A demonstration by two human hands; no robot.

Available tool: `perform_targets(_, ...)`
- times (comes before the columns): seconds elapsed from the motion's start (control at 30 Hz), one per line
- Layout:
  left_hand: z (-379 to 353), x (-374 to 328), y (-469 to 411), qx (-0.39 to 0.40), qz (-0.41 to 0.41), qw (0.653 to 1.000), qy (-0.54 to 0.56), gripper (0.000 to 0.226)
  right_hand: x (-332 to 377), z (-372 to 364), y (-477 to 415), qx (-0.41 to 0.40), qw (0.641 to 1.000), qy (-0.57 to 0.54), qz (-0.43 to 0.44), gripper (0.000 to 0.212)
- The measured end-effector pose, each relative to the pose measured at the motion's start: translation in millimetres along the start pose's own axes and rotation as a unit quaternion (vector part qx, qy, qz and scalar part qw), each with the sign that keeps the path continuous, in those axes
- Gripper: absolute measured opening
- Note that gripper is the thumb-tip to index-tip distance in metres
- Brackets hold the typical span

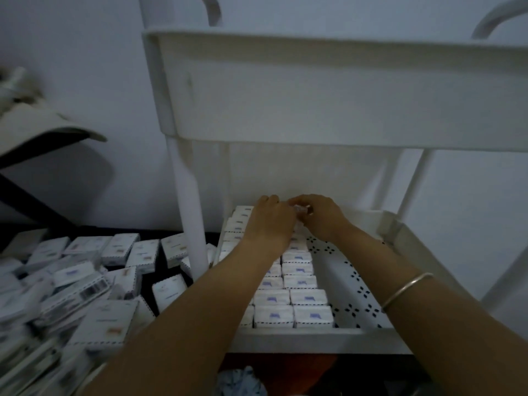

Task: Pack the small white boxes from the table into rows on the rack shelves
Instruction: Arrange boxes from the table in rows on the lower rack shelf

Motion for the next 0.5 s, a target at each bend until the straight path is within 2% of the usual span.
perform_targets(0.17,1,-5,19,0.031,0.000,0.998,0.059,0.034,0,-7,0,0.072,0.997,0.016,-0.023,0.042)
perform_targets(0.37,19,-3,63,0.053,-0.043,0.980,0.187,0.042,13,0,21,0.055,0.997,0.031,-0.038,0.057)
perform_targets(0.5,46,-3,109,0.049,-0.059,0.968,0.239,0.040,36,9,55,0.019,0.999,0.049,-0.013,0.053)
Point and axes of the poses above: each hand's wrist, its own y-axis away from the middle knuckle, its own z-axis out of the back of the hand, x = y × z, the point moved 2 cm from there along -y, towards the middle knuckle, and after that the axes turned 11 degrees about x, right-handed, at the moved point
